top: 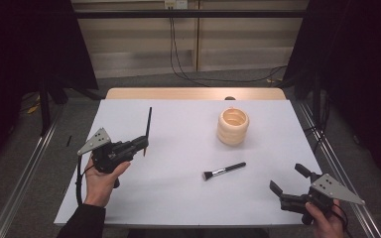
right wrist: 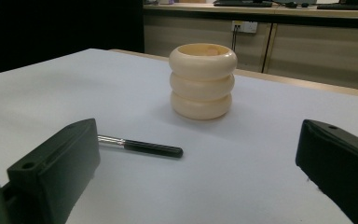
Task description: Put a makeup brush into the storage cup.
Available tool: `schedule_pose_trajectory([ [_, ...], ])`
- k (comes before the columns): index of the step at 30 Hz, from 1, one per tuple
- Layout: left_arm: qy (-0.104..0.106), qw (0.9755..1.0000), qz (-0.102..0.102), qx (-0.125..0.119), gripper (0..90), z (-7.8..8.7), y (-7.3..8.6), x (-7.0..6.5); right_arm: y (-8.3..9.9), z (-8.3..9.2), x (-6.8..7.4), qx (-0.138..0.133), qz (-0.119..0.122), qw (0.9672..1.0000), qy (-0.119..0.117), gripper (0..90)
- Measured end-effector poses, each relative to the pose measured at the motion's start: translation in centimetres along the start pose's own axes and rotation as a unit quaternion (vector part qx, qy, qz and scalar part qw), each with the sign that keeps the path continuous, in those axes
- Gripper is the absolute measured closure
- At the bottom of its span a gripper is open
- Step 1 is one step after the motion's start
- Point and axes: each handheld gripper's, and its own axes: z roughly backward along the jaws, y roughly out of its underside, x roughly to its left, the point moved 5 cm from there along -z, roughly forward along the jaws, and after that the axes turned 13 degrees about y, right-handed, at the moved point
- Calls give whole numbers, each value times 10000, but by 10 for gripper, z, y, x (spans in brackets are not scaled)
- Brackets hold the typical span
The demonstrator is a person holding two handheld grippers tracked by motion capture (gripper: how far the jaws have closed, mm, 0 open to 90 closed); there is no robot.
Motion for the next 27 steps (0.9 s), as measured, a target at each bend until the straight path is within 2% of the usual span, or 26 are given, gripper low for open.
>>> schedule_pose_trajectory([
  [1, 81, 10000, -42, 23, 835, 0, 0, -2, 0, 0, 0, 2, -8, 10000, 1, 0],
  [3, 44, 10000, 19, -36, 834, 0, 0, -6, 0, 0, 0, 13, -17, 10000, -9, 0],
  [5, 115, 9999, -8, -7, 834, 0, 1, -9, 0, 0, 0, 2, -5, 10000, -2, 0],
  [6, 59, 10000, -15, -37, 835, 0, 1, -11, 0, 0, 0, 0, -3, 10000, -2, 0],
  [9, 172, 9998, 2, -35, 834, -2, 3, -16, 0, 0, 0, 3, -12, 10000, 0, 0],
  [11, 109, 9999, -3, 13, 835, -3, 4, -18, 0, 0, 0, -6, -2, 10000, 3, 0],
  [12, 153, 9999, 22, 16, 834, -3, 4, -20, 0, 0, 0, -4, -5, 10000, 2, 0],
  [27, 326, 9992, -180, 137, 834, -14, 3, -44, 0, 0, 1, -10, -11, 10000, -18, 0],
])
